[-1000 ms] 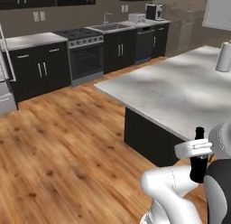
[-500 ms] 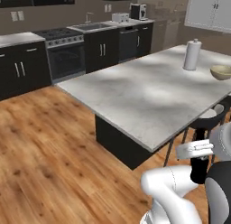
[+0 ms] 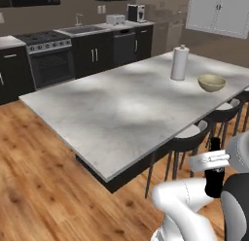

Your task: Open the fridge, grab two sodas, and place both sodas inside the bowl with ice on the dining counter.

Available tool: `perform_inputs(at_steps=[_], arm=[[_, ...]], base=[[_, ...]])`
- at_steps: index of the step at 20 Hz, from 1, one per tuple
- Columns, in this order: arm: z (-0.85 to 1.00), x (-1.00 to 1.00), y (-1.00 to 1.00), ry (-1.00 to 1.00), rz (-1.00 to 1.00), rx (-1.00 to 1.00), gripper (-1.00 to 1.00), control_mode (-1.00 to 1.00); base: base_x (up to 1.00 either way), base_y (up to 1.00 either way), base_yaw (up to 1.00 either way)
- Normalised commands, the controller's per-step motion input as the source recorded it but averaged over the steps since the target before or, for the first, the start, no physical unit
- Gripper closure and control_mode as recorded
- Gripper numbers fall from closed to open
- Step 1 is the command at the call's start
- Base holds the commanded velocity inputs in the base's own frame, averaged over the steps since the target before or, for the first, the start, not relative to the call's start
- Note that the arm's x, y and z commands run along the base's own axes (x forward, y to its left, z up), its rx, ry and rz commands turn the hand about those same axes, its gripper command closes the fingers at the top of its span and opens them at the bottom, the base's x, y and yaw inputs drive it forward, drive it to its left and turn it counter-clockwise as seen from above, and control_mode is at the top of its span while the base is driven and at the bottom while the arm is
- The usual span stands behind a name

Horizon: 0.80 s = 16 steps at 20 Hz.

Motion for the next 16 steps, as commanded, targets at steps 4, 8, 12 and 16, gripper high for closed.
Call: perform_inputs(at_steps=[4,8,12,16], arm=[[0.00,0.00,0.00,0.00,0.00,0.00,1.00,1.00],[0.00,0.00,0.00,0.00,0.00,0.00,1.00,1.00],[0.00,0.00,0.00,0.00,0.00,0.00,1.00,1.00],[0.00,0.00,0.00,0.00,0.00,0.00,1.00,1.00]], base=[[0.25,-1.00,0.00],[0.40,-1.00,0.00],[0.47,-1.00,0.01],[0.36,-1.00,0.02]])
